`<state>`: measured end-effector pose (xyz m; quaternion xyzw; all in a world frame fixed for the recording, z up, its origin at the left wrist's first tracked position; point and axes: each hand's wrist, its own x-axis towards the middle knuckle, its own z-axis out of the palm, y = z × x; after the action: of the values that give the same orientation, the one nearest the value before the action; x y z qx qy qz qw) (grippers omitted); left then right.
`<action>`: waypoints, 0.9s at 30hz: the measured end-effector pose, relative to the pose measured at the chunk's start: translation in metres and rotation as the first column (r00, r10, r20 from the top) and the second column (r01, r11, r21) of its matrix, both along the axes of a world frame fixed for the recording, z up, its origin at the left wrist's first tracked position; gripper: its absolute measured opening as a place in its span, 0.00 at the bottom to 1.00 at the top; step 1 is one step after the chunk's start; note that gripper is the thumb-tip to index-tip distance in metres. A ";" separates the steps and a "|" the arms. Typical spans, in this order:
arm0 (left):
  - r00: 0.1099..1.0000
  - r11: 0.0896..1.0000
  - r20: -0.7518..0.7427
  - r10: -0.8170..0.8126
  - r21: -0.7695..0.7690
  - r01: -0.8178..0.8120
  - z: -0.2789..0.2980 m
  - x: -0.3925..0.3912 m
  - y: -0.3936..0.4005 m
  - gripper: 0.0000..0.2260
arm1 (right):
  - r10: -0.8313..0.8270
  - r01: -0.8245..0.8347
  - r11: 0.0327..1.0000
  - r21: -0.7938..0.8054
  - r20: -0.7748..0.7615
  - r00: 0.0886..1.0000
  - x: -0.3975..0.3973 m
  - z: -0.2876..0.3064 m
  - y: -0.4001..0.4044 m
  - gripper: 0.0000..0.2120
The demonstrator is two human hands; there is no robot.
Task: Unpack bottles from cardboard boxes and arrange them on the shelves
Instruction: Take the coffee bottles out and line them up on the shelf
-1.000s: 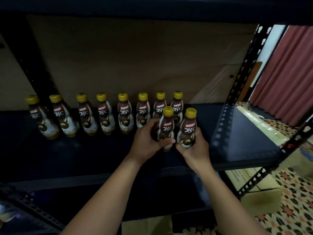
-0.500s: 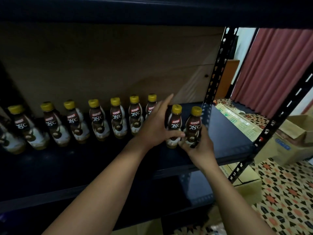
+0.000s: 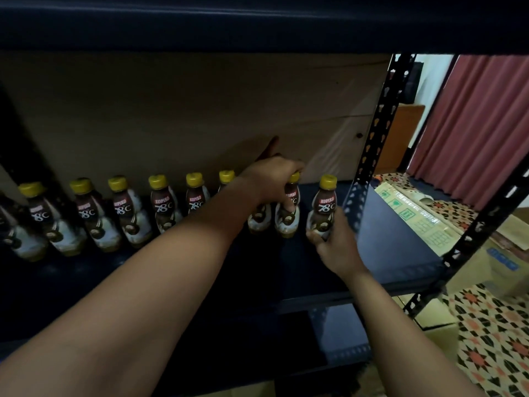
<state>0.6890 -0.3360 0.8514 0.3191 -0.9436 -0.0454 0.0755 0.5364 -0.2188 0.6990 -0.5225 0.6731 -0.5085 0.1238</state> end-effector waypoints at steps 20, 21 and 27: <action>0.994 0.999 -0.106 -0.025 0.037 0.029 -0.009 0.000 -0.021 0.33 | 0.114 -0.111 0.991 -0.068 0.030 0.993 -0.012 -0.007 -0.041 0.33; 0.995 0.999 -0.098 -0.022 0.036 0.026 -0.009 0.000 -0.021 0.32 | 0.120 -0.117 0.990 -0.079 0.034 0.992 -0.012 -0.007 -0.040 0.33; 1.000 0.990 0.011 0.008 0.140 -0.009 0.008 0.011 -0.023 0.36 | 0.143 -0.137 0.984 -0.114 0.054 0.988 -0.010 -0.006 -0.036 0.37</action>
<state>0.7003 -0.3585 0.8598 0.3277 -0.9372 -0.1093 0.0484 0.5260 -0.2549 0.6925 -0.5586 0.6016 -0.5506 0.1510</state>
